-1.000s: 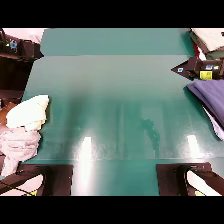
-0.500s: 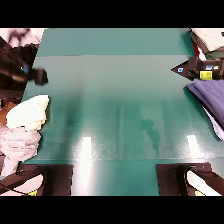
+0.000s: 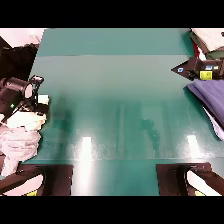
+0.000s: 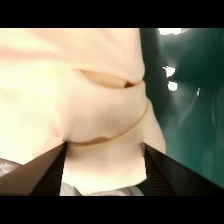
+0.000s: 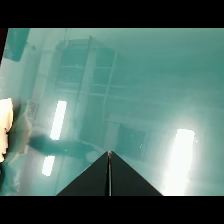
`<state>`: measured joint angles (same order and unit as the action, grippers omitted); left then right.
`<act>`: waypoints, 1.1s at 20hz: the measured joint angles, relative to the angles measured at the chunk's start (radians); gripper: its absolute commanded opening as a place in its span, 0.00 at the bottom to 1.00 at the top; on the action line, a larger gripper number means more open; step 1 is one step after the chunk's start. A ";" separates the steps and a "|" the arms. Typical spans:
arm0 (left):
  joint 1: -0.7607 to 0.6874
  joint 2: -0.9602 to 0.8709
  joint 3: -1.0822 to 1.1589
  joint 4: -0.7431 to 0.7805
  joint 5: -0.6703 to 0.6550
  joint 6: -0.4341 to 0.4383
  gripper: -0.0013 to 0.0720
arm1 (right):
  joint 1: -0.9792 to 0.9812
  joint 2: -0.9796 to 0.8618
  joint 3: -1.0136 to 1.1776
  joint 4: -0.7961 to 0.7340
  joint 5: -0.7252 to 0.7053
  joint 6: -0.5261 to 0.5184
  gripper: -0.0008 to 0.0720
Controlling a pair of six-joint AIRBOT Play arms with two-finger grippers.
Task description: Fold the shirts.
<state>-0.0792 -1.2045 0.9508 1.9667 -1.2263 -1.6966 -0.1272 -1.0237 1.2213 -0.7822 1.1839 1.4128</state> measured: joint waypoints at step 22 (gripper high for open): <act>-0.289 0.189 0.807 -0.575 -0.037 0.352 0.05 | 0.000 0.001 0.219 0.002 -0.112 0.000 0.03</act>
<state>-0.3683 -1.0153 1.7576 1.3922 -1.2636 -1.3441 -0.1272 -1.0225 1.4406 -0.7803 1.0721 1.4124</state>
